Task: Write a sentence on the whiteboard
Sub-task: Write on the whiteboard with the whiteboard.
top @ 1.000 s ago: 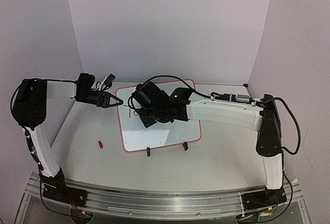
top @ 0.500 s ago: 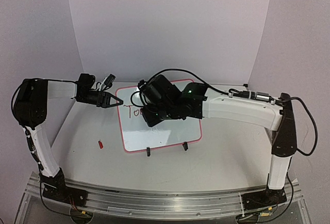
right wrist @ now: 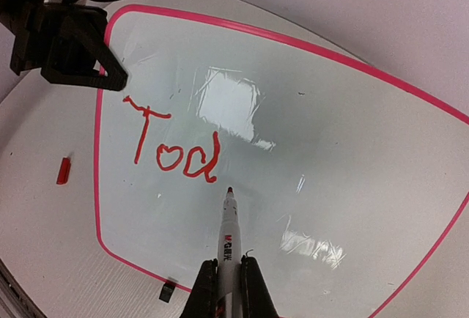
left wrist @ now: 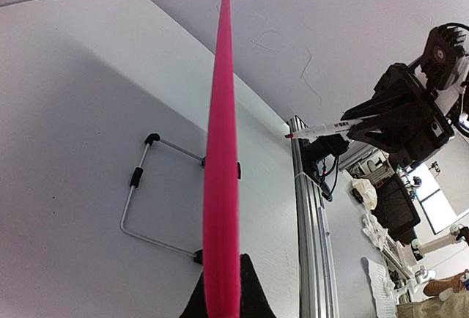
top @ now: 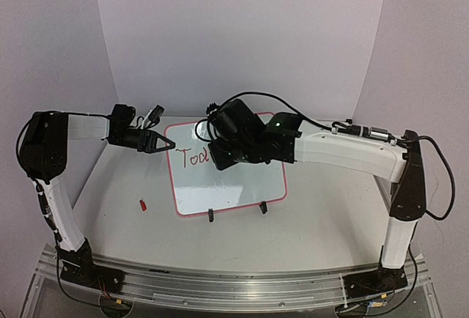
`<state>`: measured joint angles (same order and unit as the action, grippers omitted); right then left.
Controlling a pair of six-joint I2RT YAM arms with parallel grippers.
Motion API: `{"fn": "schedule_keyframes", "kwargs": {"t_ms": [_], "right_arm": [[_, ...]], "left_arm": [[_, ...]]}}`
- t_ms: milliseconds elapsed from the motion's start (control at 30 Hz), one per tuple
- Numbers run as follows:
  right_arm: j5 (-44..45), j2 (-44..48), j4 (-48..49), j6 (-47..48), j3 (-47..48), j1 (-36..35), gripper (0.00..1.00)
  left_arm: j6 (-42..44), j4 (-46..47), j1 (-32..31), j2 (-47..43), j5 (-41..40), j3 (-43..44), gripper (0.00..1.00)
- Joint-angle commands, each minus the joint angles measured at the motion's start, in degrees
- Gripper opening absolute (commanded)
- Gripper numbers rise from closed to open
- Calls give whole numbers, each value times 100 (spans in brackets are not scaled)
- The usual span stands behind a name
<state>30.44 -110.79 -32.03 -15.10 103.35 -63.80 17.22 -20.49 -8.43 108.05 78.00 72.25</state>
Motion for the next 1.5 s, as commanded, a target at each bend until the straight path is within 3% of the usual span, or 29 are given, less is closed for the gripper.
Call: {"fn": "schedule_keyframes", "kwargs": {"t_ms": [0, 1467], "right_arm": [[125, -185, 296, -94, 30, 112, 0], [436, -770, 557, -136, 277, 229, 0]], "left_arm": [[417, 45, -162, 156, -361, 26, 0], [466, 33, -164, 122, -339, 8, 0]]}}
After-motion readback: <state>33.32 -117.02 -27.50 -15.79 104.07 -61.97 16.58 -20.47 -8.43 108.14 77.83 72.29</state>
